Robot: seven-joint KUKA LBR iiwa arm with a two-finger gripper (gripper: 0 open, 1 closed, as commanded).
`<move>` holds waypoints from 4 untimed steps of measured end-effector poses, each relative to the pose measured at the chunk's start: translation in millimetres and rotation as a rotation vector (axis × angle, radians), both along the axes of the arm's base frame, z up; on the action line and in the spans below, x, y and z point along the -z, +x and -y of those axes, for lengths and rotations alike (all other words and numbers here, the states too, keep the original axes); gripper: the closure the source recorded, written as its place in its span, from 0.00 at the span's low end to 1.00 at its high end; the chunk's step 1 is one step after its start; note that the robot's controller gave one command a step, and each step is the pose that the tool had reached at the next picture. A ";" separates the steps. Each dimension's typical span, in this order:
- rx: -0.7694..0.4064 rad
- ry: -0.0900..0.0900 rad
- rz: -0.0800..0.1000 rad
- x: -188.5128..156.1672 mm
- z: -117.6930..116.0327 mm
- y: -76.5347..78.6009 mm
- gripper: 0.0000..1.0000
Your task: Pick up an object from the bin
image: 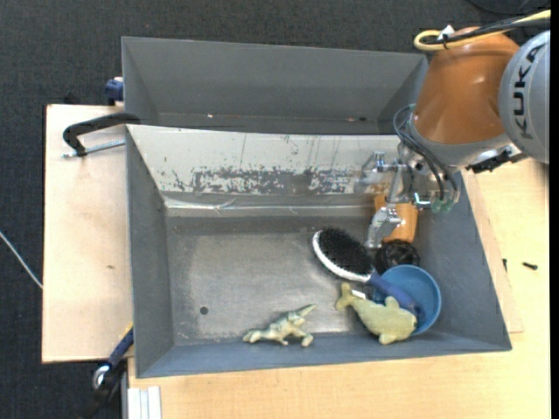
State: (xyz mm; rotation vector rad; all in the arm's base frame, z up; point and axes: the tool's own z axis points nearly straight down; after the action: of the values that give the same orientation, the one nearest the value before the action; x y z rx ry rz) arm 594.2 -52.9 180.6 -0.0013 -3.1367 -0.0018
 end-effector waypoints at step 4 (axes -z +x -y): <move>-0.002 -0.002 0.016 -9.8 4.4 -23.9 1.00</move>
Offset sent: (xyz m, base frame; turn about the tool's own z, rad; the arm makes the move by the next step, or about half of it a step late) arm -0.0273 -0.0077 -0.1106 0.1044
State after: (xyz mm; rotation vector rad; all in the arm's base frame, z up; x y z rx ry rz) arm 570.2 -57.3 190.4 0.0021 -3.1525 0.0009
